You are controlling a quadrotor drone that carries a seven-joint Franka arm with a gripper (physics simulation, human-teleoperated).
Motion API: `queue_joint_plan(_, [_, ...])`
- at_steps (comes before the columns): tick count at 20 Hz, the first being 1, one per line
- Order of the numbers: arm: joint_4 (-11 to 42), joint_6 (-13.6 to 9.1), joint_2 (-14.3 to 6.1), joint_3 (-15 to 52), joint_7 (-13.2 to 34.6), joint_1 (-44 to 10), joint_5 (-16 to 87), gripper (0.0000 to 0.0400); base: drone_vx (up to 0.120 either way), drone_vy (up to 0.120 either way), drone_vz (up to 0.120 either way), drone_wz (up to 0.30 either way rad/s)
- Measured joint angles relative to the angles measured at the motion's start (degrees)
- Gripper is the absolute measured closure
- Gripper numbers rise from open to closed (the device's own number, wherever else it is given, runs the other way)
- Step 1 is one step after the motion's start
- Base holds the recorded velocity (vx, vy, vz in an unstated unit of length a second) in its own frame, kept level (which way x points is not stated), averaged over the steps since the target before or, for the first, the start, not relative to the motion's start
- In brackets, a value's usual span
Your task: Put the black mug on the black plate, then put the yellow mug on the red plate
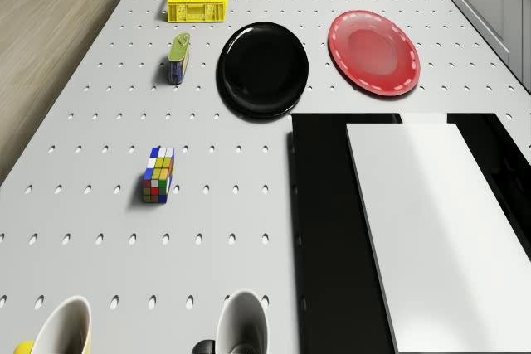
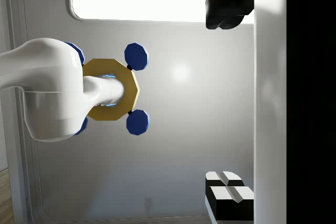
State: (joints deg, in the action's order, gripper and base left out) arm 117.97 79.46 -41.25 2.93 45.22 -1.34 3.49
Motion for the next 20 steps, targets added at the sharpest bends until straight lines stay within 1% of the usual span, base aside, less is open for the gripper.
queue_joint_plan(4, [0.38,0.22,-0.19,2.53,0.47,-0.78,3.56,0.0,0.12,0.0,0.0,0.0])
queue_joint_plan(7, [1.07,0.45,-0.42,5.87,1.12,-1.82,8.28,0.0,0.12,0.0,0.0,0.0])
queue_joint_plan(10, [2.74,0.8,-0.87,11.21,2.22,-3.53,15.9,0.0,0.12,0.0,0.0,0.0])
queue_joint_plan(12, [4.97,1.17,-1.41,16.2,3.38,-5.2,23.19,0.0,0.12,0.0,0.0,0.0])
queue_joint_plan(15, [11.23,1.92,-2.84,25.91,6.25,-8.79,38.07,0.0,0.12,0.0,0.0,0.0])
queue_joint_plan(18, [21.4,2.35,-5.07,36.94,11.23,-14.07,56.86,0.0,0.12,0.0,0.0,0.0])
queue_joint_plan(19, [25.23,2.16,-5.92,40.49,13.43,-16.3,63.45,0.0,0.08,0.0,0.0,0.0])
queue_joint_plan(20, [28.98,1.72,-6.76,43.84,15.84,-18.79,69.91,0.0,0.0,0.0,-0.12,0.0])
